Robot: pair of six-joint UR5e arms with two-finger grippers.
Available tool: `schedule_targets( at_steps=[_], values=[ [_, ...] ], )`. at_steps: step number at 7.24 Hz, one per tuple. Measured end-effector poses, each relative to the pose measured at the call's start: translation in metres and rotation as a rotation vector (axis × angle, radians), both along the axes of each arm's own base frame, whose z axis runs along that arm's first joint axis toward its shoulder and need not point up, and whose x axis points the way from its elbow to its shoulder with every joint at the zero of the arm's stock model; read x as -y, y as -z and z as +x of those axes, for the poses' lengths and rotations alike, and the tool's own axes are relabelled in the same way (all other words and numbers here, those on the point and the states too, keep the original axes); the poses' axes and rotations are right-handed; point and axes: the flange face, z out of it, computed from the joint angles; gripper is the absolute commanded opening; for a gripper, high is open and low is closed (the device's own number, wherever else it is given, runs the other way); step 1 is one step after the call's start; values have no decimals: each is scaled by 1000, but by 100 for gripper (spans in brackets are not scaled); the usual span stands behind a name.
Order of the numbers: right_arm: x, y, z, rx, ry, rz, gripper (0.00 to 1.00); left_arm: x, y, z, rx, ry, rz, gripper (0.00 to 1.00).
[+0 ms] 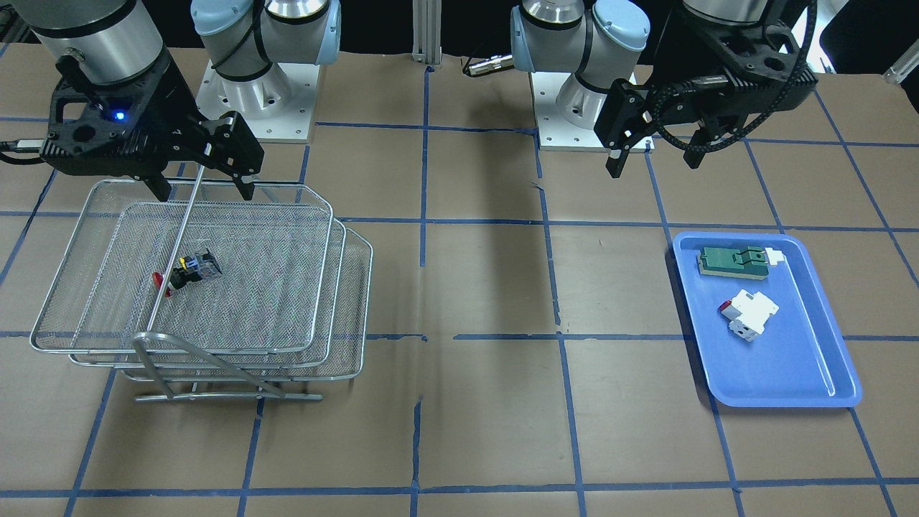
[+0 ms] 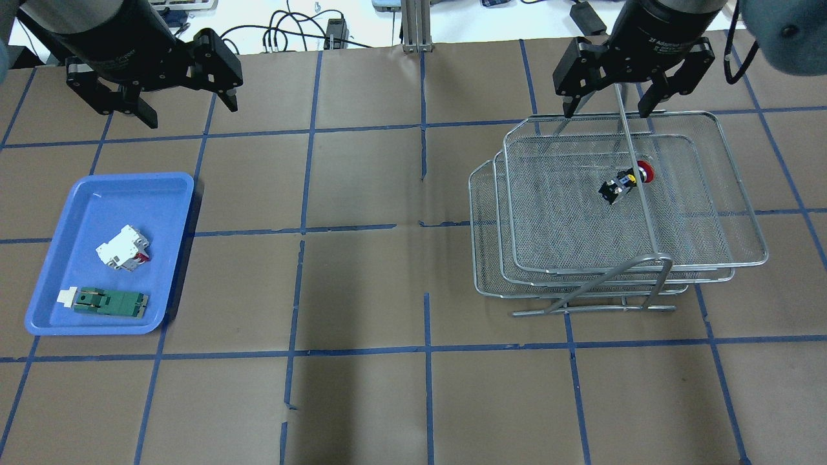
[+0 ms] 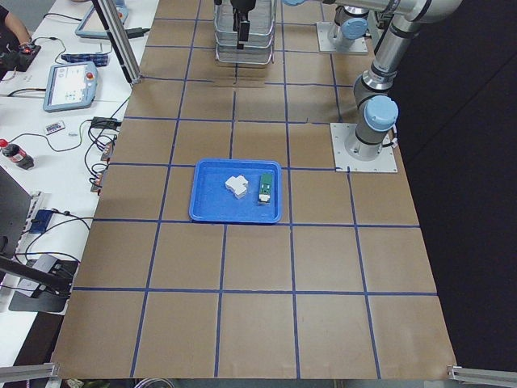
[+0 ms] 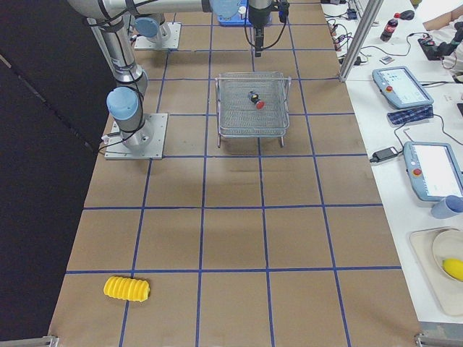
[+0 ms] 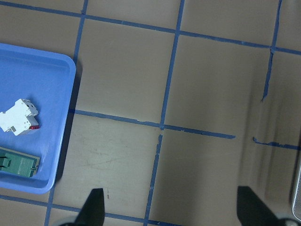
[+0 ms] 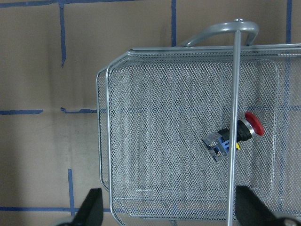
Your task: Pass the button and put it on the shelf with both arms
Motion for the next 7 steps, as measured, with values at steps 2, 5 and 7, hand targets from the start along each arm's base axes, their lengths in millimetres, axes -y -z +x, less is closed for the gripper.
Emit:
schedule_targets(
  at_steps=[2, 5, 7],
  values=[
    [0, 1, -1, -6, -2, 7, 100, -3, -2, 2, 1, 7, 9, 100],
    [-8, 14, -3, -11, 0, 36, 100, -2, 2, 2, -1, 2, 15, 100],
    [-10, 16, -3, -12, 0, 39, 100, -1, 4, 2, -4, -5, 19, 100]
  ],
)
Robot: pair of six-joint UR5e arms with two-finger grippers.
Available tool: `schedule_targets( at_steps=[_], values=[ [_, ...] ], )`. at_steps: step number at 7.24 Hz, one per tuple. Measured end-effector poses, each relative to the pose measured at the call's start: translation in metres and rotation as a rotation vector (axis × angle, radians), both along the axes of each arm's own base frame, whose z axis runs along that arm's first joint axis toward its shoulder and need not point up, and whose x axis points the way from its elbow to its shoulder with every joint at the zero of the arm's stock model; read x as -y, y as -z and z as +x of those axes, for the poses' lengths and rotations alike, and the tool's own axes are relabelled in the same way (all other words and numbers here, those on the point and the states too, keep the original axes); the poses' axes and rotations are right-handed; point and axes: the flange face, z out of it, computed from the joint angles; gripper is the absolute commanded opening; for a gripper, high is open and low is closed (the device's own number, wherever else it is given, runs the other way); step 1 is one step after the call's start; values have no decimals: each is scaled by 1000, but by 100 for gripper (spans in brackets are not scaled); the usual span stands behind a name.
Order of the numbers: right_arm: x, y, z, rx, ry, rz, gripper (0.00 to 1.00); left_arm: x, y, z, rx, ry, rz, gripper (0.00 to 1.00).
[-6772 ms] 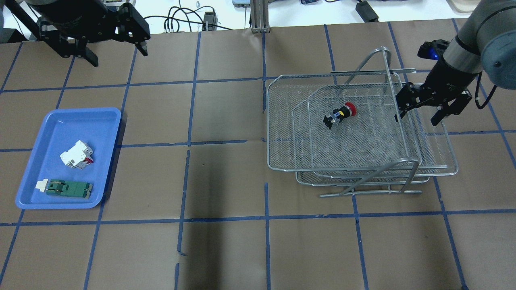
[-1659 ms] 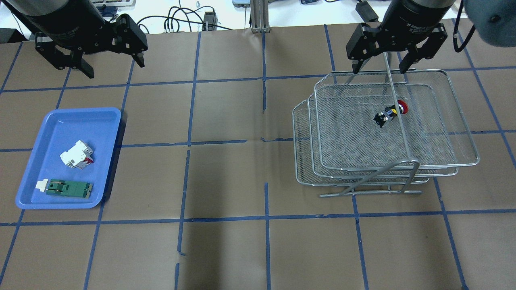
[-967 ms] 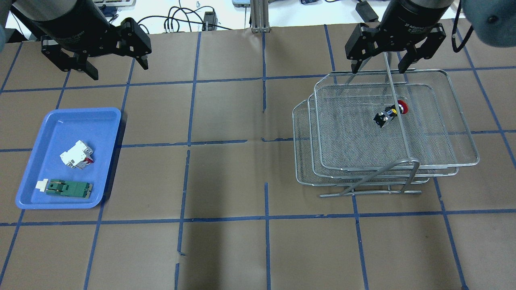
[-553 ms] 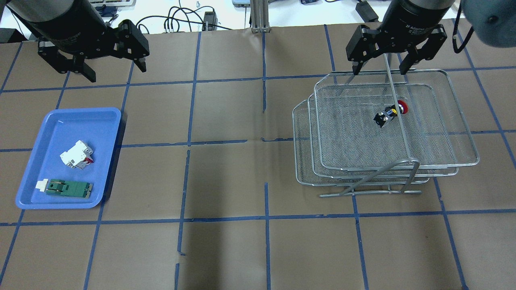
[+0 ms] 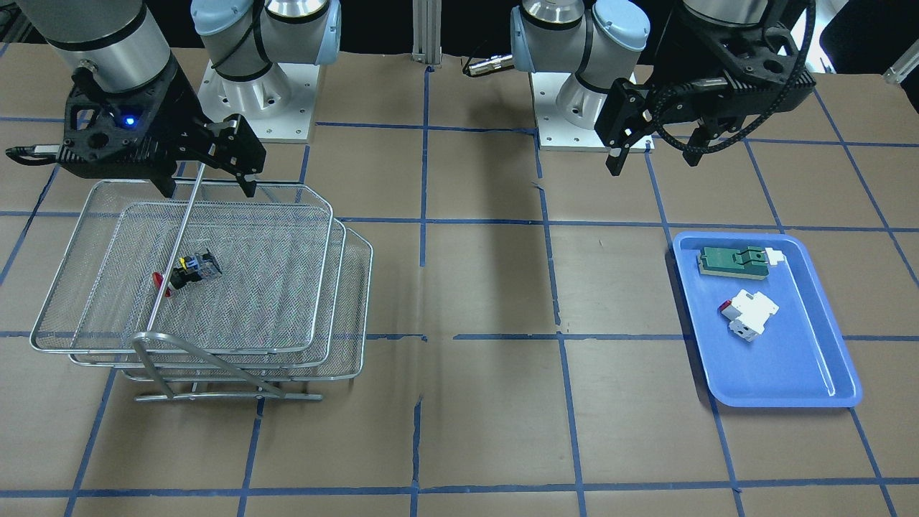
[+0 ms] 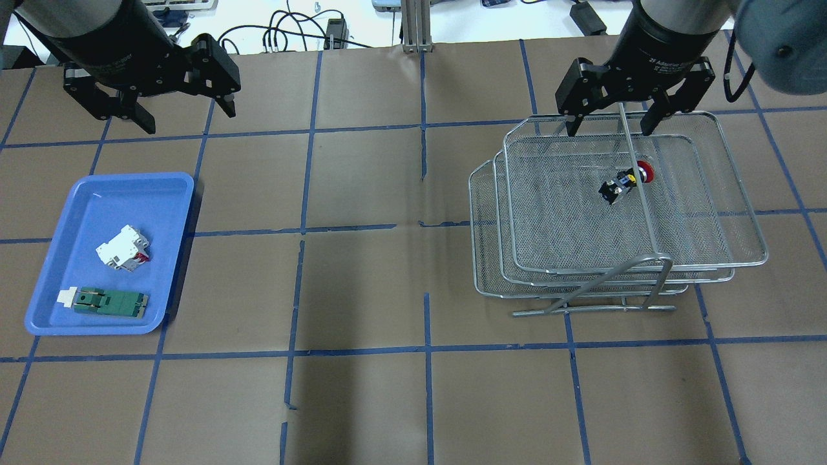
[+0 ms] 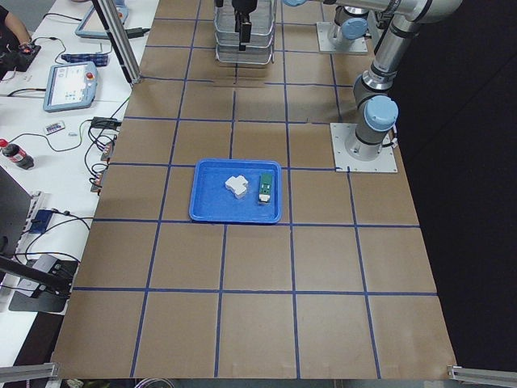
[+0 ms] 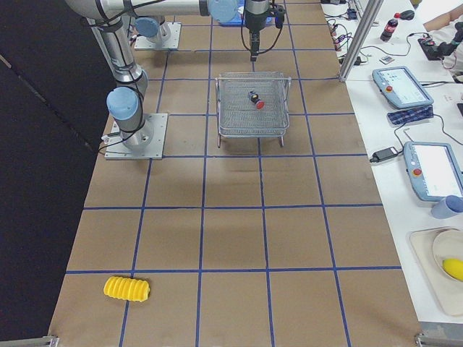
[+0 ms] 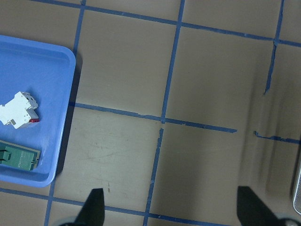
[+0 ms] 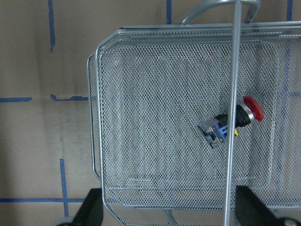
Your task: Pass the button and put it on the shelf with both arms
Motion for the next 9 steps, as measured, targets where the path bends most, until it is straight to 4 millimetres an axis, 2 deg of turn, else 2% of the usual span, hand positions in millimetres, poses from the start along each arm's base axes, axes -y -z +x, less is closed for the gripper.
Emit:
schedule_targets(
  at_steps=[9],
  values=[
    [0, 0, 1, 0, -2, -5, 100, 4, -2, -1, 1, 3, 5, 100]
  ],
)
